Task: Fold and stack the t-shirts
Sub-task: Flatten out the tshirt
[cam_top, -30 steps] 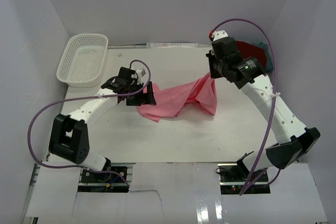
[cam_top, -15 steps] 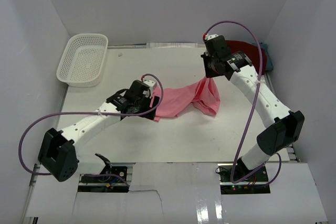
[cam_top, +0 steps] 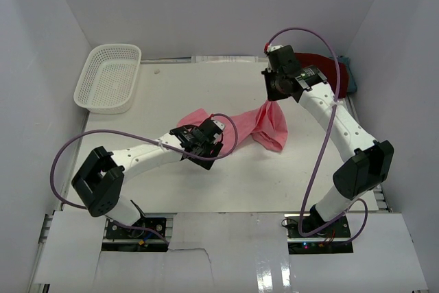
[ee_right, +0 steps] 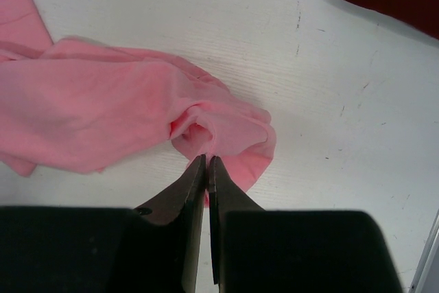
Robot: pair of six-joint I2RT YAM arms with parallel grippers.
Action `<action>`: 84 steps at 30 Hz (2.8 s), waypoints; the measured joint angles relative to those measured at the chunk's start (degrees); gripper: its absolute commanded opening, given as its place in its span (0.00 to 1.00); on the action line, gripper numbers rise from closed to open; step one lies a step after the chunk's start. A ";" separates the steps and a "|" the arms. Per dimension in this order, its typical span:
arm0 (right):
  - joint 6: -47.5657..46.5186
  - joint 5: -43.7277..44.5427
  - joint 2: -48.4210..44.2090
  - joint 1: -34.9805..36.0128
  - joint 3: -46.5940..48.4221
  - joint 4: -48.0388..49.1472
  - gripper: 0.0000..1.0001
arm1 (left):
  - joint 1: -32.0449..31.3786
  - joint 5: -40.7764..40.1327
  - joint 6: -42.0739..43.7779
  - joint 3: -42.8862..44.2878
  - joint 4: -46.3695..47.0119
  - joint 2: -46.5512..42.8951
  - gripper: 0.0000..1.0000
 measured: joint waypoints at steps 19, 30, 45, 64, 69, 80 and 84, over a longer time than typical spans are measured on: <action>0.00 -1.64 0.20 -0.59 -0.02 1.25 0.10 | -0.59 2.29 2.73 4.74 7.23 9.66 0.52; -0.02 -2.43 -0.02 -1.57 -0.59 1.73 0.10 | 2.19 3.28 2.71 4.96 7.91 12.02 0.52; -0.02 -3.28 -0.74 -2.60 -2.40 2.99 0.11 | 5.18 7.80 2.69 5.11 8.59 14.40 0.38; -0.02 -4.11 -1.31 -3.10 -2.40 3.02 0.11 | 7.96 12.74 0.74 6.27 6.97 15.28 0.00; -0.02 -4.46 -1.53 -4.33 -2.40 2.99 0.10 | 12.02 18.14 -0.81 6.38 6.19 15.15 0.00; 0.09 -6.99 2.16 -11.85 6.73 2.01 0.08 | 28.83 27.26 -5.07 22.14 -1.27 -0.92 0.00; 0.20 -9.14 5.95 -13.53 11.82 1.90 0.08 | 35.04 30.12 -5.70 32.09 -2.19 -6.27 0.00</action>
